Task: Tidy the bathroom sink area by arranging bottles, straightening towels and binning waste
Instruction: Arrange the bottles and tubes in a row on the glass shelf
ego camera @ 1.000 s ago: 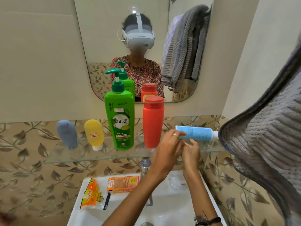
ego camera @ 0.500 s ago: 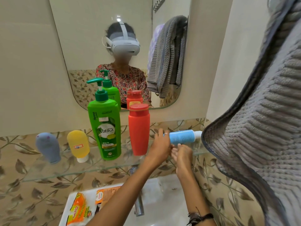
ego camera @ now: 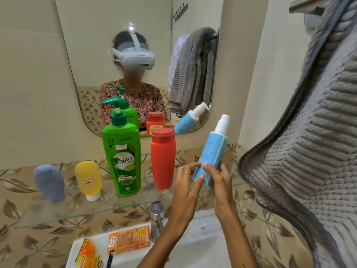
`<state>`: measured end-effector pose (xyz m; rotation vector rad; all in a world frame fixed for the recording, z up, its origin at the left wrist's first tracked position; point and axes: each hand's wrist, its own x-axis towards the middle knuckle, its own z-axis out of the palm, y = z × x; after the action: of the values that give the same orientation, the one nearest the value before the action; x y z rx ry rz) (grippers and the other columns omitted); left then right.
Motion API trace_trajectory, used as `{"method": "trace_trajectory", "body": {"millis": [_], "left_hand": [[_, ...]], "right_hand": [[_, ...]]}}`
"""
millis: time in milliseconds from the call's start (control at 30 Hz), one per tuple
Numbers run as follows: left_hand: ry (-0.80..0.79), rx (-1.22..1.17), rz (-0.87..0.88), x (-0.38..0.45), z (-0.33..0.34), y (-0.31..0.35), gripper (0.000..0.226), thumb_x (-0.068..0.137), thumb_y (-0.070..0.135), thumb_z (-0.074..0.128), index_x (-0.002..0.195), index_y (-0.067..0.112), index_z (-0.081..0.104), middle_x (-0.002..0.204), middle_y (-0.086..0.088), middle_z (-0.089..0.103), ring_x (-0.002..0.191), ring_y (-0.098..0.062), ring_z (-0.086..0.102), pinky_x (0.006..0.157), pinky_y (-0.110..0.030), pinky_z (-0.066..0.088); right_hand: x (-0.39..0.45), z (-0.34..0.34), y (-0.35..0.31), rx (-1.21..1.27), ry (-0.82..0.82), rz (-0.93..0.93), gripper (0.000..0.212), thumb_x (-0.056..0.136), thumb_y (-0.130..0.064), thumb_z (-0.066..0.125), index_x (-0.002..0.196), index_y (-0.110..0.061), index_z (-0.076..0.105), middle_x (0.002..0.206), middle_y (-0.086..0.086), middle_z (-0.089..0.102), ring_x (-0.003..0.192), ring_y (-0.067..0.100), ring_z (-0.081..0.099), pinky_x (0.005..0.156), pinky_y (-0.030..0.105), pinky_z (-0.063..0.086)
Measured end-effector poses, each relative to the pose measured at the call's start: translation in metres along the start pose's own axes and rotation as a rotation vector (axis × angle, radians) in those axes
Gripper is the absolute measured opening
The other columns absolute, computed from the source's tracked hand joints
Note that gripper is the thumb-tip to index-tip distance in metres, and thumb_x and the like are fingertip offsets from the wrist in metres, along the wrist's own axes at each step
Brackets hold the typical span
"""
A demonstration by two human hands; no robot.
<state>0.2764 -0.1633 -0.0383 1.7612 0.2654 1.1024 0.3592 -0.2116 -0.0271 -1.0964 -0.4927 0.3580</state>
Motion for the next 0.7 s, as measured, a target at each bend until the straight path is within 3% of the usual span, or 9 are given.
{"method": "trace_trajectory", "body": {"millis": [133,200,300,367,533,633,700], "left_hand": [[-0.168,-0.257,-0.172,0.004,-0.006,0.004,0.039,0.091,0.012,0.054,0.126,0.03,0.049,0.127,0.004,0.057,0.114,-0.005,0.057,0.089,-0.018,0.049],[-0.202,-0.316,-0.213,0.006,-0.007,0.004,0.048,0.088,0.009,0.058,0.131,0.026,0.047,0.13,0.0,0.058,0.114,-0.009,0.058,0.087,-0.02,0.052],[-0.171,-0.308,-0.231,0.007,-0.005,0.003,0.056,0.08,0.005,0.067,0.119,0.041,0.048,0.123,0.008,0.06,0.112,-0.009,0.06,0.087,-0.03,0.055],[-0.1,-0.234,-0.223,0.005,-0.002,0.001,0.06,0.075,0.006,0.072,0.114,0.044,0.048,0.115,0.017,0.059,0.108,-0.004,0.059,0.09,-0.036,0.054],[0.034,-0.121,-0.119,-0.001,0.005,-0.003,0.058,0.074,0.011,0.075,0.11,0.047,0.047,0.105,0.024,0.058,0.097,0.015,0.056,0.072,-0.011,0.053],[0.026,-0.122,-0.085,0.002,0.001,-0.004,0.058,0.075,0.01,0.073,0.113,0.046,0.05,0.106,0.021,0.062,0.099,0.012,0.057,0.073,-0.009,0.051],[-0.009,-0.147,-0.09,0.004,-0.003,-0.003,0.057,0.076,0.011,0.073,0.116,0.045,0.051,0.108,0.014,0.064,0.102,0.005,0.059,0.078,-0.012,0.051]], "right_hand": [[-0.002,-0.006,-0.005,0.176,-0.1,-0.009,0.026,0.082,0.0,0.056,0.103,-0.014,0.062,0.092,0.009,0.068,0.078,0.017,0.069,0.066,0.03,0.058],[-0.002,-0.009,-0.004,0.193,-0.097,-0.05,0.037,0.074,-0.004,0.061,0.108,-0.019,0.058,0.093,0.005,0.07,0.083,0.018,0.07,0.068,0.032,0.059],[-0.002,-0.015,-0.001,0.117,-0.093,-0.084,0.044,0.068,-0.013,0.06,0.109,-0.027,0.051,0.094,-0.001,0.073,0.09,0.022,0.069,0.077,0.041,0.055],[-0.002,-0.02,0.002,0.016,-0.13,-0.067,0.042,0.069,-0.019,0.061,0.108,-0.028,0.052,0.093,-0.005,0.074,0.091,0.02,0.069,0.077,0.039,0.055],[-0.002,-0.022,0.006,-0.125,-0.191,-0.091,0.047,0.064,-0.018,0.072,0.107,-0.033,0.057,0.104,-0.009,0.067,0.095,0.006,0.067,0.065,0.018,0.054],[0.001,-0.027,0.006,-0.064,-0.216,-0.081,0.043,0.067,-0.016,0.071,0.106,-0.033,0.063,0.1,-0.007,0.072,0.092,0.013,0.069,0.066,0.023,0.056],[0.004,-0.031,0.005,0.038,-0.267,-0.045,0.042,0.07,-0.013,0.065,0.11,-0.025,0.062,0.101,-0.002,0.073,0.092,0.018,0.07,0.069,0.027,0.057]]}}
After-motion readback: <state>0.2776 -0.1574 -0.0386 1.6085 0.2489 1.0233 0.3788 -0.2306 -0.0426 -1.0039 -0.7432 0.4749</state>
